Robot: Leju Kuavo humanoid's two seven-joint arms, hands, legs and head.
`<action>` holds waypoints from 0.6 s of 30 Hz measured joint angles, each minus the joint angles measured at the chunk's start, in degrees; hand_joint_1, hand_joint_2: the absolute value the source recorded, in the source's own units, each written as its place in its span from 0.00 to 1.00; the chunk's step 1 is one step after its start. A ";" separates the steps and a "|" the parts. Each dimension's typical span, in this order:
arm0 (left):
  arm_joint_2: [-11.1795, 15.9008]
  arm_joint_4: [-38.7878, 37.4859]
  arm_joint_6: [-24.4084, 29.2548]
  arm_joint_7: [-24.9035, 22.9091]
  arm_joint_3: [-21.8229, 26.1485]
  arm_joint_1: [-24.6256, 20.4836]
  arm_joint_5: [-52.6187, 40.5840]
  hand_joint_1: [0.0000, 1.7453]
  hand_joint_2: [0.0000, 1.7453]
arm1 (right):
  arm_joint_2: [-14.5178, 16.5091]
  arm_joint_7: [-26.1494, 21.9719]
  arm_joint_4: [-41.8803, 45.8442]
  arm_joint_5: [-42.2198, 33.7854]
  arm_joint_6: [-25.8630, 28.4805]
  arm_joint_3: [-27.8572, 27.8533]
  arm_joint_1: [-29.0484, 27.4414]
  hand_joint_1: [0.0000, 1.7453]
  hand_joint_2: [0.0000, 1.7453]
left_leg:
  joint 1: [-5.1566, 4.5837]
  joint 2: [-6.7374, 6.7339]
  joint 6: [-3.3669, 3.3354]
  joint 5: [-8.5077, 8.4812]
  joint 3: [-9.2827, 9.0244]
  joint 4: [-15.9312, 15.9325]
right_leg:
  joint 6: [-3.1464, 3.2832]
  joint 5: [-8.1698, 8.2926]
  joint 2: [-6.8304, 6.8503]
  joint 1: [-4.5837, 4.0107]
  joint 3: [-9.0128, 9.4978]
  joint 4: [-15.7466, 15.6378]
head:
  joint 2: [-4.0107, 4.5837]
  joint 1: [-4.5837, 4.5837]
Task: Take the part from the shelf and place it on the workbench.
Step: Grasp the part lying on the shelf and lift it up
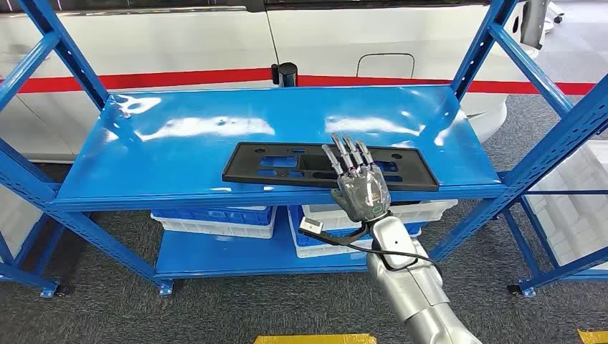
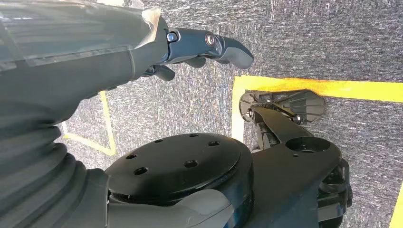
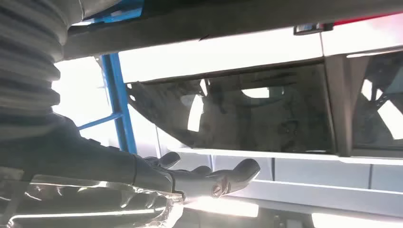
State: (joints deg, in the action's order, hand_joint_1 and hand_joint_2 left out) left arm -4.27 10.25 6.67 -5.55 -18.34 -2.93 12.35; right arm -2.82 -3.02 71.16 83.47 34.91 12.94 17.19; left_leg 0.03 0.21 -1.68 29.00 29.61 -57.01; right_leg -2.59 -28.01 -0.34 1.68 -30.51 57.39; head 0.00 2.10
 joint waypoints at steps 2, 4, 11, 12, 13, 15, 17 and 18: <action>0.02 0.00 -0.03 -0.01 -0.01 0.00 -0.01 0.00 1.00 | -0.04 0.00 0.19 0.01 -0.03 -0.17 -0.03 0.00 1.00 | 0.00 0.00 0.00 0.00 0.00 0.00 | 0.00 0.00 0.00 0.00 0.00 0.00 | 0.00 0.00; 0.04 0.00 -0.11 -0.02 -0.03 -0.01 -0.04 0.00 1.00 | -0.13 0.00 0.41 0.04 -0.31 -0.53 -0.08 0.00 1.00 | 0.00 0.00 0.00 0.00 0.00 0.00 | 0.00 0.00 0.00 0.00 0.00 0.00 | 0.00 0.00; 0.24 0.00 -0.81 -0.16 -0.80 -0.11 -0.42 0.00 1.00 | -0.20 0.00 -1.72 0.22 -3.58 -1.84 0.13 0.00 1.00 | -0.01 0.00 0.00 0.00 0.03 0.00 | 0.00 0.00 0.00 0.00 0.01 0.00 | 0.00 0.00; 0.28 0.00 -0.90 -0.23 -0.89 -0.14 -0.44 0.00 1.00 | -0.20 0.01 -2.55 0.23 -3.92 -1.92 0.28 0.00 1.00 | -0.01 0.00 0.00 0.00 0.03 0.00 | 0.00 0.00 0.00 0.00 0.01 0.00 | 0.00 0.00; 0.32 0.00 -0.93 -0.27 -0.92 -0.16 -0.44 0.00 1.00 | -0.19 0.02 -3.29 0.23 -4.08 -2.00 0.39 0.00 1.00 | -0.01 0.00 0.00 0.00 0.03 0.00 | 0.00 0.00 0.00 0.00 0.01 0.00 | 0.00 0.00; 0.39 0.00 -0.97 -0.33 -0.97 -0.17 -0.44 0.00 1.00 | -0.18 0.07 -4.44 0.25 -4.13 -2.17 0.60 0.00 1.00 | 0.00 0.01 0.00 0.00 0.04 0.00 | 0.00 0.00 0.01 0.00 0.01 0.00 | 0.00 0.00; 0.44 0.00 -0.99 -0.35 -1.02 -0.17 -0.44 0.00 1.00 | -0.17 0.09 -5.26 0.26 -4.15 -2.29 0.83 0.00 1.00 | 0.00 0.01 0.00 0.00 0.04 0.00 | 0.00 0.00 0.01 0.00 0.00 0.00 | 0.00 0.00; 0.45 0.00 -1.00 -0.37 -1.04 -0.17 -0.44 0.00 1.00 | -0.17 0.13 -5.64 0.26 -4.30 -2.35 0.98 0.00 1.00 | 0.00 0.01 0.00 0.00 0.04 0.00 | 0.00 0.00 0.00 0.00 0.00 0.00 | 0.00 0.00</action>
State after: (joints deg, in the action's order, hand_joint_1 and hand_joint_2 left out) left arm -3.82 10.25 5.66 -5.92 -19.38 -3.11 11.91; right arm -2.99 -2.89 65.51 83.73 30.60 10.59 18.17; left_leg 0.02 0.22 -1.68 29.00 29.65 -57.01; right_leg -2.59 -28.01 -0.33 1.68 -30.50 57.39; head 0.00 2.10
